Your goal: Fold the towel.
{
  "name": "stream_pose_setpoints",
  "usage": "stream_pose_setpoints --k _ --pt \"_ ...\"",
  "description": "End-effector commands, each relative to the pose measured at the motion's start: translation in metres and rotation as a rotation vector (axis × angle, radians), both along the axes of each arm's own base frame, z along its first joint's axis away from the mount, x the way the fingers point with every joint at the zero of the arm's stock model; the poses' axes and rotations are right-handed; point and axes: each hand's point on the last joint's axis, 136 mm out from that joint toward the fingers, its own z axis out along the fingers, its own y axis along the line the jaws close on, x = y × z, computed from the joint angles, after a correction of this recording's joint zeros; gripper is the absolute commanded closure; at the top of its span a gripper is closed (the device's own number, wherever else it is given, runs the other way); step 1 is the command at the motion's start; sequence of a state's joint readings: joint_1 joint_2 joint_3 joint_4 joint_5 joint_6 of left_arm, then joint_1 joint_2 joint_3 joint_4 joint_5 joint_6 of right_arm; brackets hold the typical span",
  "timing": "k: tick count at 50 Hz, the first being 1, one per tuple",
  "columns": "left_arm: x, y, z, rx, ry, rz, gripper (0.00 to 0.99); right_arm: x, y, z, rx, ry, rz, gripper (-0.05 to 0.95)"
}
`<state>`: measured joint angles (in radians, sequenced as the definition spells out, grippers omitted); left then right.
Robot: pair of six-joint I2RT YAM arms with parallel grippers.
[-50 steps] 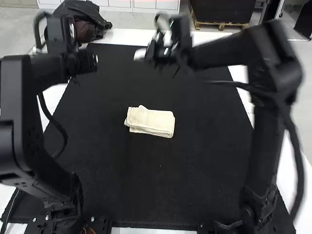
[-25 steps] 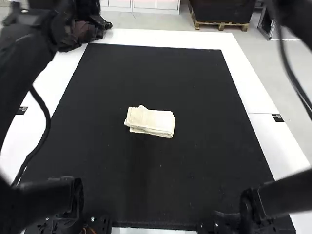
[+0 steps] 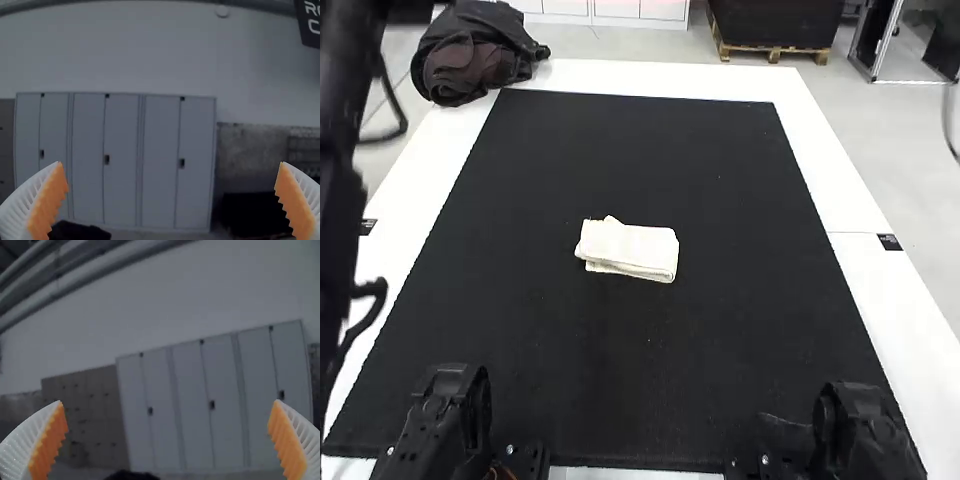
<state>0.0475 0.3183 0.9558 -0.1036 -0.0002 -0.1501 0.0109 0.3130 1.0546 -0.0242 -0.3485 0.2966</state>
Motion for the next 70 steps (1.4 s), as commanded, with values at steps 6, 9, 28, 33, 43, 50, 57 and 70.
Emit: stream_pose_setpoints --k 6,9,28,33,43,50,57,70 --pt "-0.076 -0.003 -0.005 0.019 -0.208 0.011 0.028 -0.082 -0.031 -0.024 0.023 -0.146 -0.257 -0.02" --pt "-0.083 -0.002 -0.013 0.02 -0.223 0.022 0.028 -0.078 -0.043 -0.029 0.025 -0.125 -0.341 -0.02" --pt "0.023 0.007 -0.119 0.172 -0.033 0.144 0.028 0.079 -0.051 -0.168 -0.224 0.087 -0.481 -0.02" --pt "0.045 0.005 -0.157 0.238 -0.04 0.168 0.028 0.113 -0.052 -0.228 -0.329 0.129 -0.52 -0.02" --pt "0.073 0.029 -0.226 0.221 0.086 0.287 0.028 0.136 -0.085 -0.297 -0.326 0.246 -0.699 -0.02" --pt "0.09 0.041 -0.279 0.122 0.302 0.288 0.028 0.147 -0.079 -0.359 -0.359 0.496 -0.601 -0.02" --pt "0.099 0.039 -0.323 0.065 0.475 0.233 0.028 0.148 -0.075 -0.376 -0.285 0.58 -0.538 -0.02" --pt "0.099 0.038 -0.331 0.065 0.505 0.227 0.028 0.147 -0.069 -0.391 -0.299 0.633 -0.492 -0.02"
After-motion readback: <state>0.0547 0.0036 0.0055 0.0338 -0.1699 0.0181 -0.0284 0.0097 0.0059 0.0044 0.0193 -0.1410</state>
